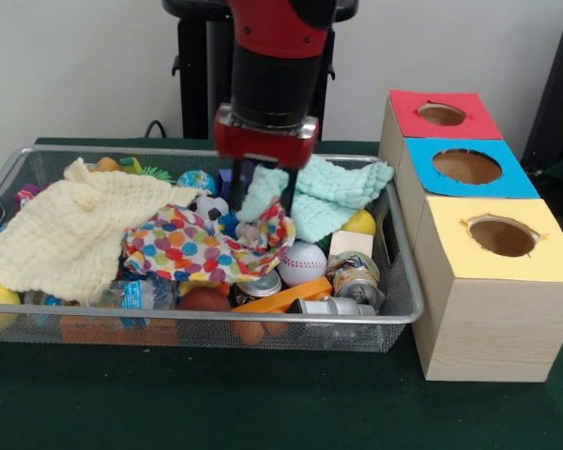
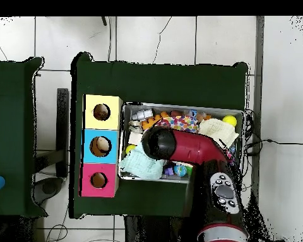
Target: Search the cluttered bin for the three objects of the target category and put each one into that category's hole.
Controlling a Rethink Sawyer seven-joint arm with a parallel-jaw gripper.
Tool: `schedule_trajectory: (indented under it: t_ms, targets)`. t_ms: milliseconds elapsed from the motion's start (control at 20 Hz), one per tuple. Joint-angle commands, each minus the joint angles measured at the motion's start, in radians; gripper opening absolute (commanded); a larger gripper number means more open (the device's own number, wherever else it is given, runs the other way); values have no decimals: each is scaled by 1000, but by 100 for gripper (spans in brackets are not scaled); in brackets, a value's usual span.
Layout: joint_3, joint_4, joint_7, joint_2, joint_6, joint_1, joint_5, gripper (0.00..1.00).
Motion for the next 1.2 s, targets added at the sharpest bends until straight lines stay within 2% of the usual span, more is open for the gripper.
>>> schedule_trajectory:
  t_ms: [50,250,1000,1200]
  targets:
    - [67,-99,48,145,-161,-123,-52,100]
    - [89,-119,20,165,-159,-147,-59,100]
    - [85,-83,70,191,-244,-136,-55,100]
    - [100,-66,57,187,-224,-147,-54,100]
